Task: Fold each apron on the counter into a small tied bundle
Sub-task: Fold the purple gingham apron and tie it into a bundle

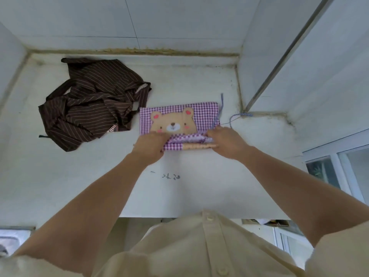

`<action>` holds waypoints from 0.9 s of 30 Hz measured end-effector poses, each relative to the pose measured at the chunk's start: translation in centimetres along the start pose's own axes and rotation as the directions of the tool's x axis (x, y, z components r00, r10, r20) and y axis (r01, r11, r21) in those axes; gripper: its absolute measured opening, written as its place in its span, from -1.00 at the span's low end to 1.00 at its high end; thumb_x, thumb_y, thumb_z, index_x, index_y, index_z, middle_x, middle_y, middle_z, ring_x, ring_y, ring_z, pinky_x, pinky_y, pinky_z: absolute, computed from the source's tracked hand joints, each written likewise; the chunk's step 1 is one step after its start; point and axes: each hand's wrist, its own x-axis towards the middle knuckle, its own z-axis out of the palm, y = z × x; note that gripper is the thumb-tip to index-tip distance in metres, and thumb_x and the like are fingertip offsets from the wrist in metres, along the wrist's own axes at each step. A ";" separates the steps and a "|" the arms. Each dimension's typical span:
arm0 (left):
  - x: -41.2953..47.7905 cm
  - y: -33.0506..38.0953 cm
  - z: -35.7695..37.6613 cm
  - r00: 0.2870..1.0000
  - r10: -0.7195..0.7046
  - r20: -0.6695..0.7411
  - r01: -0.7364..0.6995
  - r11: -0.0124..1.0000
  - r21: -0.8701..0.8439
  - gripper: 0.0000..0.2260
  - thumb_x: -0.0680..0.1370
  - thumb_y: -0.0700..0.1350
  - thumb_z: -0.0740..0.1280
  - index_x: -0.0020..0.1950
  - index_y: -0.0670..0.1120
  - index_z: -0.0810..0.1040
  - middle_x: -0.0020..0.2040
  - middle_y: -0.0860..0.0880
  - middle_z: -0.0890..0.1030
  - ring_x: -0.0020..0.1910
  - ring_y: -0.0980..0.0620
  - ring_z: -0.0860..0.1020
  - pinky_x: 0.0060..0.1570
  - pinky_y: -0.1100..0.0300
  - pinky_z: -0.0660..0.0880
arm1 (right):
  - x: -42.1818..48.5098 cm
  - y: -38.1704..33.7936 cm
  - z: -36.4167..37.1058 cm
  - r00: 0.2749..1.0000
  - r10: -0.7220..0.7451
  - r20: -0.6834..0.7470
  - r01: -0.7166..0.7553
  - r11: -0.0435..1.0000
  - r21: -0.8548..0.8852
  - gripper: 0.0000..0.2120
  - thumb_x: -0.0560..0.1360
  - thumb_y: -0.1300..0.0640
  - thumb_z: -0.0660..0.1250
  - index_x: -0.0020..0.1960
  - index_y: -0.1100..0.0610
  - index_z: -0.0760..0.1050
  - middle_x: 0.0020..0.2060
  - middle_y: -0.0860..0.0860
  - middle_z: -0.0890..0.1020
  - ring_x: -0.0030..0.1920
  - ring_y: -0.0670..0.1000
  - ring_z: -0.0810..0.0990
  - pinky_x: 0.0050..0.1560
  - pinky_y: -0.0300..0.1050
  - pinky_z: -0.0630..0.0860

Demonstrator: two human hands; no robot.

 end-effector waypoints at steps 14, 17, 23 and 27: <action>-1.5 -0.9 -0.2 0.952 0.102 0.288 -0.002 0.945 -0.328 -0.63 0.53 -0.08 0.36 0.33 -0.04 0.48 0.03 -0.08 0.64 0.00 -0.03 0.57 -0.09 0.25 0.35 | -1.6 1.5 -0.3 0.987 -0.082 0.141 0.027 0.936 0.350 -0.68 0.40 0.08 0.48 -0.24 -0.02 0.30 -0.32 -0.10 0.44 -0.30 -0.09 0.40 -0.26 -0.12 0.29; -0.9 -1.5 -0.4 0.942 0.108 0.317 0.007 0.940 -0.342 -0.52 0.54 -0.09 0.37 0.46 -0.03 0.37 0.13 -0.09 0.62 0.11 -0.08 0.56 0.00 0.24 0.36 | -0.6 1.8 -0.7 0.952 -0.307 0.011 0.301 0.941 0.156 -0.79 0.33 0.04 0.49 -0.10 0.09 0.57 -0.12 -0.06 0.59 -0.07 -0.05 0.51 -0.01 0.01 0.46; 0.6 -2.4 -0.3 0.920 0.104 0.377 0.054 0.921 -0.386 -0.50 0.55 -0.08 0.36 0.48 0.03 0.33 0.09 -0.05 0.55 0.07 -0.03 0.51 0.03 0.20 0.37 | 2.1 1.3 -1.6 0.939 -0.261 0.223 0.244 0.964 0.102 -0.83 0.52 -0.04 0.32 -0.12 0.05 0.42 -0.28 -0.07 0.52 -0.27 -0.02 0.49 -0.18 -0.10 0.38; 1.7 -3.5 -0.4 0.907 0.055 0.418 0.136 0.900 -0.414 -0.70 0.54 -0.10 0.36 0.26 -0.03 0.47 0.10 0.00 0.54 0.12 -0.03 0.50 0.06 0.20 0.35 | 4.0 1.5 -2.5 0.937 -0.111 0.331 0.020 0.964 0.266 -0.73 0.61 0.06 0.23 -0.21 -0.04 0.21 -0.34 -0.04 0.40 -0.37 -0.06 0.35 -0.35 -0.16 0.26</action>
